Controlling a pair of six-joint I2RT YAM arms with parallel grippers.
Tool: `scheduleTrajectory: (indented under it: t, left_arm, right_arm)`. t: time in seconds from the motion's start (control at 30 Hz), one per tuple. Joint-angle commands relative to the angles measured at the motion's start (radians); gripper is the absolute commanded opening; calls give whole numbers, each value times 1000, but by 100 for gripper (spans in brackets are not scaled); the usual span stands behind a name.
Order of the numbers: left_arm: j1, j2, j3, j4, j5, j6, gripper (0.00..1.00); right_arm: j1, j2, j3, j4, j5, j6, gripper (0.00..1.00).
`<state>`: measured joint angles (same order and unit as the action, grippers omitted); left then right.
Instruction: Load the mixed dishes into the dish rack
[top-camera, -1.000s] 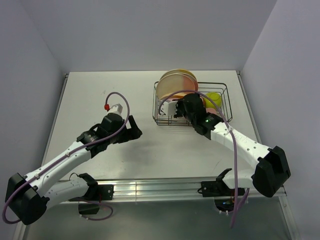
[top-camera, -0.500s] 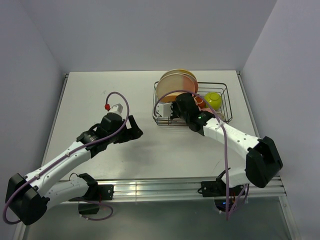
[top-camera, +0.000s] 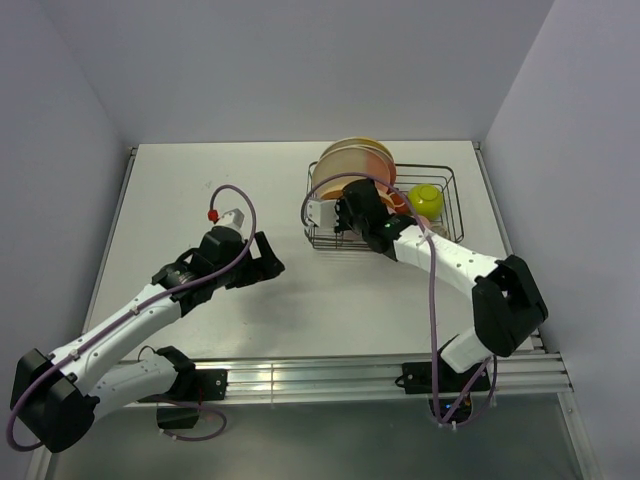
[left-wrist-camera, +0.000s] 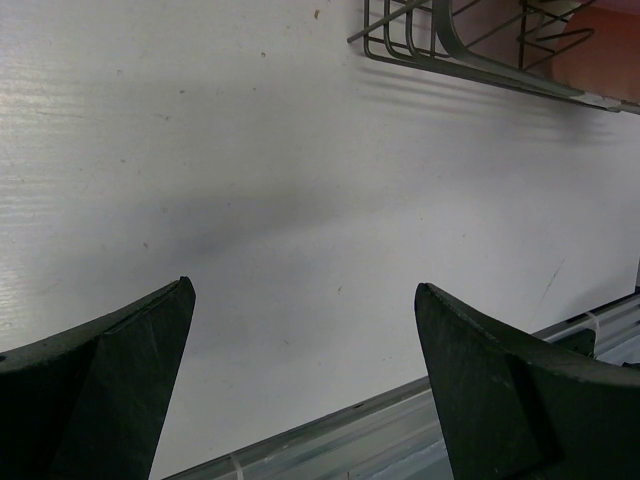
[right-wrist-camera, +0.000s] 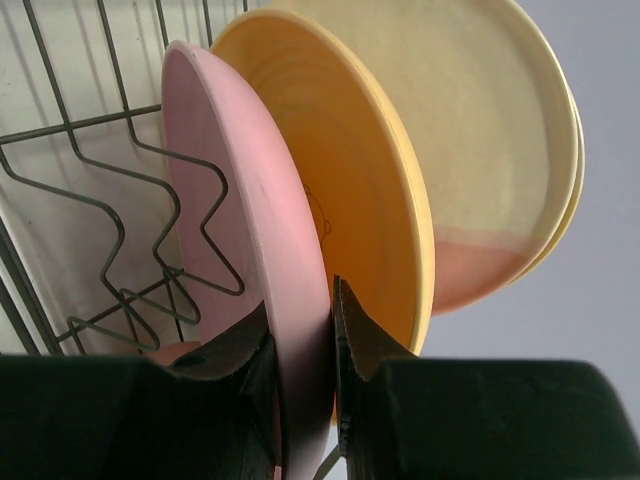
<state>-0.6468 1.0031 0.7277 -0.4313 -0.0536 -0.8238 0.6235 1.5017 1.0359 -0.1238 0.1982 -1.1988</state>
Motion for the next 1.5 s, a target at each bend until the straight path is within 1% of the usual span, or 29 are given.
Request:
scheduleTrajectory:
  t: [0.0,0.03,0.1,0.13,0.17,0.2,0.33,0.4,0.43,0.5,0.53,0.6,0.7,0.83,0.93,1.0,1.07,1.17,1.2,1.27,1.3,1.33,1.37,1.4,1.43,1.47]
  left_arm:
    - [6,-21,-2,23,20,15,98]
    - [7,-21,-4,23,21,12,98]
    - [7,-21,-5,22,21,14,98]
    - [7,-23,-5,19,21,12,98]
    - [7,-24,-5,17,21,14,98]
    - [7,-26,-7,17,21,12,98]
    - [9,-31,-14,19,28,6,98]
    - [10,-29,-16,28,35,2,98]
    - [10,-29,-17,29,40,0,98]
    - [10,-23,-19,34,44,-6,98]
    - [10,-20,-20,37,46,-8,98]
    - [10,-15,-22,43,46,-12,98]
    - [10,-11,-30,54,63,-23,98]
    - [10,-20,-43,65,74,-38,97]
    - [10,-23,-48,68,78,-47,97]
    - [10,-20,-45,66,89,-55,97]
    - [9,-27,-44,65,93,-63,97]
    - [9,-47,-50,69,92,-74,97]
    - [10,-50,-54,72,93,-74,97]
    - [10,-54,-57,84,109,-75,97]
    - [7,-54,-62,89,115,-77,97]
    - [9,-52,-63,91,120,-80,97]
    - [9,-51,-68,94,121,-86,97]
    - [7,-49,-70,97,127,-86,97]
    - [9,-47,-71,98,126,-87,97]
    - [7,-46,-71,97,126,-90,97]
  right_arm:
    - [-21,57,73,92,4,15,23]
    - [-19,66,84,93,7,12,30]
    - [-22,89,111,96,6,7,35]
    - [-22,91,118,99,4,7,45]
    - [-22,94,122,111,3,7,59]
    - [-21,89,124,118,-6,8,68]
    - [-22,33,108,165,-49,40,76]
    - [-21,6,96,176,-65,57,82]
    - [-18,-24,90,177,-87,71,89]
    - [-11,-58,72,182,-112,84,98]
    - [-10,-89,67,179,-124,97,100]
    - [1,-116,69,148,-161,114,100]
    - [18,-169,67,130,-171,168,100]
    - [35,-253,59,101,-166,301,100]
    - [41,-305,23,96,-226,333,100]
    - [39,-314,26,84,-230,369,100]
    - [41,-317,65,41,-220,431,100]
    - [39,-337,92,42,-203,698,100]
    - [39,-346,87,55,-165,889,100]
    - [39,-365,73,40,-6,1089,100]
    - [39,-368,75,6,50,1260,100]
    - [39,-367,85,-93,81,1304,100]
    - [41,-365,88,-141,78,1326,100]
    - [41,-367,84,-178,69,1391,100]
    - [42,-373,44,-206,55,1419,100]
    - [45,-382,9,-197,82,1449,100]
